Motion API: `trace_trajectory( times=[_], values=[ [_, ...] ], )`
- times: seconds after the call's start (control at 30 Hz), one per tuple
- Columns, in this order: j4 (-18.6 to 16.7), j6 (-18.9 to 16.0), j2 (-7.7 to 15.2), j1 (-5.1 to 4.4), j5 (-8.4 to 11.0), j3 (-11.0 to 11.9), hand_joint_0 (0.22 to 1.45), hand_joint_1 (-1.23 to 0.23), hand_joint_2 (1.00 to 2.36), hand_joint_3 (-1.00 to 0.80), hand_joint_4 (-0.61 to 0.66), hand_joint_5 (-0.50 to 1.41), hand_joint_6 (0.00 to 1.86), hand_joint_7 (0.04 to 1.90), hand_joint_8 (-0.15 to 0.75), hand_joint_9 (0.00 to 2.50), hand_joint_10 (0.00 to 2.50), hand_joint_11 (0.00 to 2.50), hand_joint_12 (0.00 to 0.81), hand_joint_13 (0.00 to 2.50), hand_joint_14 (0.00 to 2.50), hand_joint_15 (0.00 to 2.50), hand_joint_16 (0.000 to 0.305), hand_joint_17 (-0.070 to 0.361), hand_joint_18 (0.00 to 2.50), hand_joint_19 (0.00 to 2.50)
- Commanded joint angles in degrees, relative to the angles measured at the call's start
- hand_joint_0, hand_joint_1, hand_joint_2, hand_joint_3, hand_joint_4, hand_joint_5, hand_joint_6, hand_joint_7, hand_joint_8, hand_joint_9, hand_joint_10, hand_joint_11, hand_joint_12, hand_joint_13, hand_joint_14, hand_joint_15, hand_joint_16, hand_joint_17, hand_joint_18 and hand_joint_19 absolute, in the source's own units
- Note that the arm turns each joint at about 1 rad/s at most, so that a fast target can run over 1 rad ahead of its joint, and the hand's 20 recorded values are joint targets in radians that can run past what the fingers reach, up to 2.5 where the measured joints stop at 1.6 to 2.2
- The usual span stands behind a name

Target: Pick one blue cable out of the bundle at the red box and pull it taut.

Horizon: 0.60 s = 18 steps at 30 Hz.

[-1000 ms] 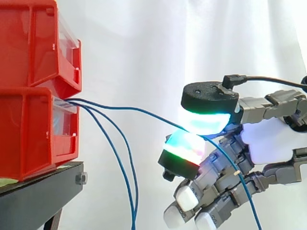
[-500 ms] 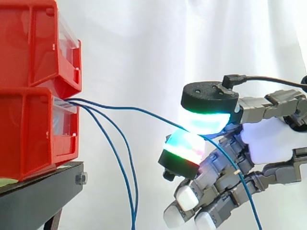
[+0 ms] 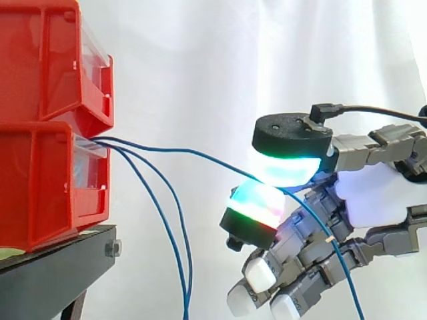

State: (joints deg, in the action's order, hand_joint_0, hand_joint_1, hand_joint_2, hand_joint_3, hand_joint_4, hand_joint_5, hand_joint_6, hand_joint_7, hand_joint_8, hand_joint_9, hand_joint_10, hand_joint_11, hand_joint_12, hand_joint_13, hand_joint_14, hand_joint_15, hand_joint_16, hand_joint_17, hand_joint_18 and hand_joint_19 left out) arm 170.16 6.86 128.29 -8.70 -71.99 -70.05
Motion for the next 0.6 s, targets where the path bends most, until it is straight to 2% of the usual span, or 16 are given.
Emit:
trace_trajectory(
  times=[0.0,0.57],
  values=[
    [0.0,0.0,-0.06,0.0,0.01,0.0,0.63,-0.8,1.03,-0.06,0.13,-0.1,0.83,1.3,0.323,0.82,0.01,0.42,0.388,0.47,0.01,0.22,0.058,0.131,0.57,0.32],
    [0.0,0.0,-0.06,0.0,0.01,0.0,0.63,-0.8,1.03,-0.05,0.13,-0.1,0.83,1.3,0.323,0.82,0.01,0.44,0.389,0.47,0.01,0.22,0.058,0.131,0.58,0.32]
  ],
)
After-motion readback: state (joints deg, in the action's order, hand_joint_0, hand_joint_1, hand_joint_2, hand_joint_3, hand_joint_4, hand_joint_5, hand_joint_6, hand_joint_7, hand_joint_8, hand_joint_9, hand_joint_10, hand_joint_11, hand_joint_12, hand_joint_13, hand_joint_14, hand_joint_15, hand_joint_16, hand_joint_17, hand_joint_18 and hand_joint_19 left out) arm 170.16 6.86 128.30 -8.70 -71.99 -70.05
